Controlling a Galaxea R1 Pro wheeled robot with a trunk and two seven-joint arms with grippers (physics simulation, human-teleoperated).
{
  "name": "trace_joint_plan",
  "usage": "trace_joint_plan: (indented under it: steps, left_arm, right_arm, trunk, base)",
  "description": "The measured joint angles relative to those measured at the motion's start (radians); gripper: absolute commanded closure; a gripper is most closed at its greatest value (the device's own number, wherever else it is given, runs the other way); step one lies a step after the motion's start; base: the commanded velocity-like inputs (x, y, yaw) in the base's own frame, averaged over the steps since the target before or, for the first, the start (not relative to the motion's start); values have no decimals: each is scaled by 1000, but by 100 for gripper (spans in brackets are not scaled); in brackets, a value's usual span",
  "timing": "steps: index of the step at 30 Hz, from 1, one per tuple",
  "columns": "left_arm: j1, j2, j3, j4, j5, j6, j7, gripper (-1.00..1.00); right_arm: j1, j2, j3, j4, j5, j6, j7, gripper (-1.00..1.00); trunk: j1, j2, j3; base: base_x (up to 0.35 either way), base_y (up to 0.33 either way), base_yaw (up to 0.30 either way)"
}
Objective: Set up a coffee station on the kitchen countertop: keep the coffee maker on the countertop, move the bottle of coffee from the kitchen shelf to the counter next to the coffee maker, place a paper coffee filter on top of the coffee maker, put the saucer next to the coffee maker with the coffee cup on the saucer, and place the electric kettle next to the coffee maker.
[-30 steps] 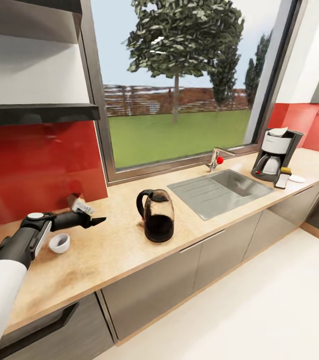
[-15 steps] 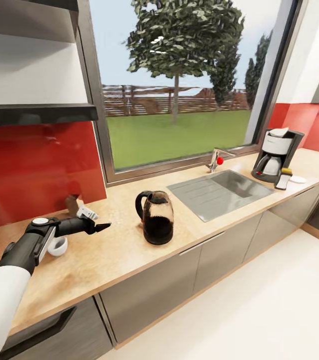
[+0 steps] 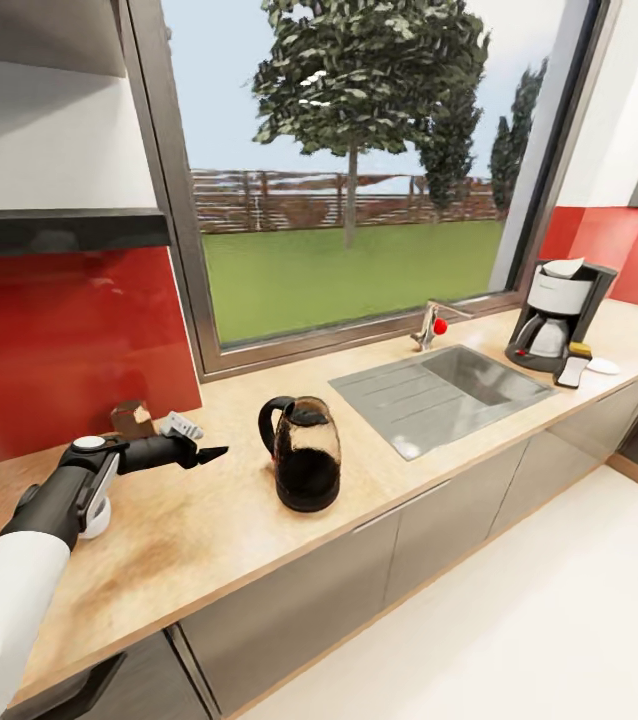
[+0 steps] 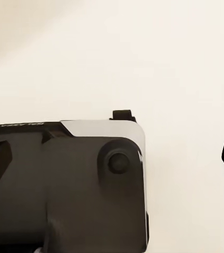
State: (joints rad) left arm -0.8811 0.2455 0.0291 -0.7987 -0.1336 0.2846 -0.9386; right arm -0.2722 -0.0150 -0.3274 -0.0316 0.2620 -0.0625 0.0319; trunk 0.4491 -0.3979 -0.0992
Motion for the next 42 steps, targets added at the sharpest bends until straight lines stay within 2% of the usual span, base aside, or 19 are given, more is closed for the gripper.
trace_joint_plan:
  steps: [4, 11, 23, 42]
  left_arm:
    - [0, -1, 0, 1, 0, 0, 0, -100]
    - [0, -18, 0, 1, -1, 0, 0, -100]
    - [0, -18, 2, 1, -1, -1, 0, -100]
    - [1, -19, 3, 1, 1, -1, -1, -100]
  right_arm:
    - [0, 0, 0, 0, 0, 0, -1, -100]
    - [0, -1, -2, 0, 0, 0, -1, -100]
    - [0, -2, -2, 0, -1, 0, -1, -100]
    - [0, -2, -2, 0, 0, 0, -1, -100]
  trunk:
    - [0, 0, 0]
    - [0, 0, 0]
    - [0, 0, 0]
    - [0, 0, 0]
  base:
    - [110, -63, 0]
    - [104, -49, 0]
    - [91, -52, -89]
    - [54, -33, -5]
